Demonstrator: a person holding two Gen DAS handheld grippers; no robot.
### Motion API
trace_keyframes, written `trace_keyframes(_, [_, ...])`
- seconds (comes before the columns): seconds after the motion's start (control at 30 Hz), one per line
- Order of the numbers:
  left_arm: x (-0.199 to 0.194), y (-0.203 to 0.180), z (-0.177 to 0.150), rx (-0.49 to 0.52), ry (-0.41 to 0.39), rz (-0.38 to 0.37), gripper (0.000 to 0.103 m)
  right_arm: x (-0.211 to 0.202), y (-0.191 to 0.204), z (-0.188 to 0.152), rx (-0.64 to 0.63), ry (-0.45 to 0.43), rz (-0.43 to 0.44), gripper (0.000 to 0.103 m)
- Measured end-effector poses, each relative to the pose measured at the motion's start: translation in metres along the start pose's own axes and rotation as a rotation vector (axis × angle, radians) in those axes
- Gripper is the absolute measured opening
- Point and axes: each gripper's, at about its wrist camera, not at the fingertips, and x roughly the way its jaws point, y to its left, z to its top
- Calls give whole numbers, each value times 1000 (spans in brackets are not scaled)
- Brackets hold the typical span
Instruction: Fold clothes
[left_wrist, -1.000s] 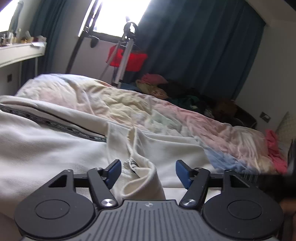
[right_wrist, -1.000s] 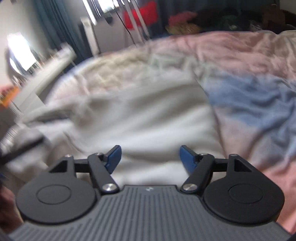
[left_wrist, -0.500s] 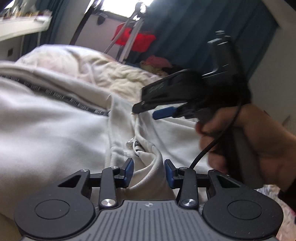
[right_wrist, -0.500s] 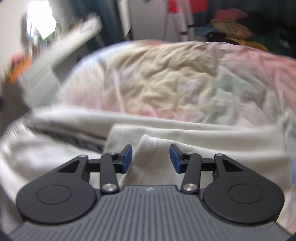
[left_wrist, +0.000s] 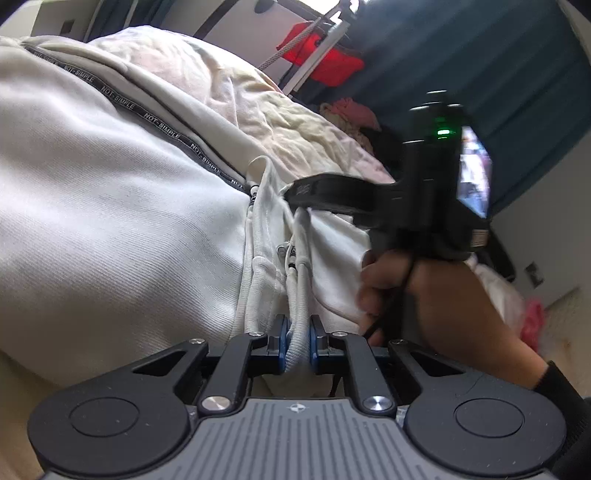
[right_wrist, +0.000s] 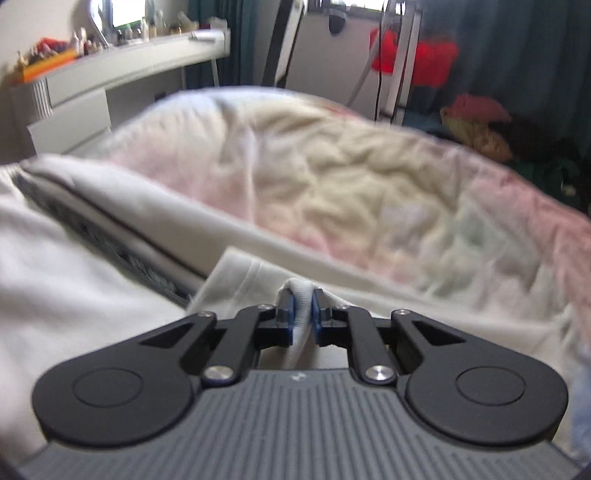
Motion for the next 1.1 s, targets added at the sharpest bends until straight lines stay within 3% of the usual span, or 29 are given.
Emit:
trace_keyframes(0.13, [1, -10, 0, 84, -17, 29, 14, -2, -6, -5, 56, -26, 8, 15])
trace_keyframes(0.3, [-10, -32, -5, 219, -60, 71, 20, -48, -23, 3, 157, -75, -6, 17])
trace_keyframes(0.37, [-21, -43, -9, 270, -86, 82, 24, -77, -33, 4, 212, -112, -2, 38])
trace_keyframes(0.47, [-43, -58, -16, 332, -135, 88, 41, -125, -44, 1, 239, -189, -4, 64])
trace_keyframes(0.53, [-58, -67, -20, 364, -170, 93, 47, -160, -51, -8, 254, -238, -9, 66])
trace_keyframes(0.63, [-83, -78, -28, 408, -227, 112, 72, -207, -59, -26, 269, -280, -15, 68])
trace_keyframes(0.67, [-91, -80, -31, 418, -246, 118, 81, -220, -60, -34, 273, -291, -17, 81])
trace_keyframes(0.73, [-109, -86, -40, 441, -288, 131, 82, -244, -62, -54, 279, -320, -14, 90])
trace_keyframes(0.9, [-134, -97, -52, 469, -366, 170, 96, -279, -60, -98, 298, -333, -13, 89])
trace_keyframes(1.1, [-136, -107, -61, 489, -414, 193, 100, -289, -59, -135, 332, -354, -42, 89])
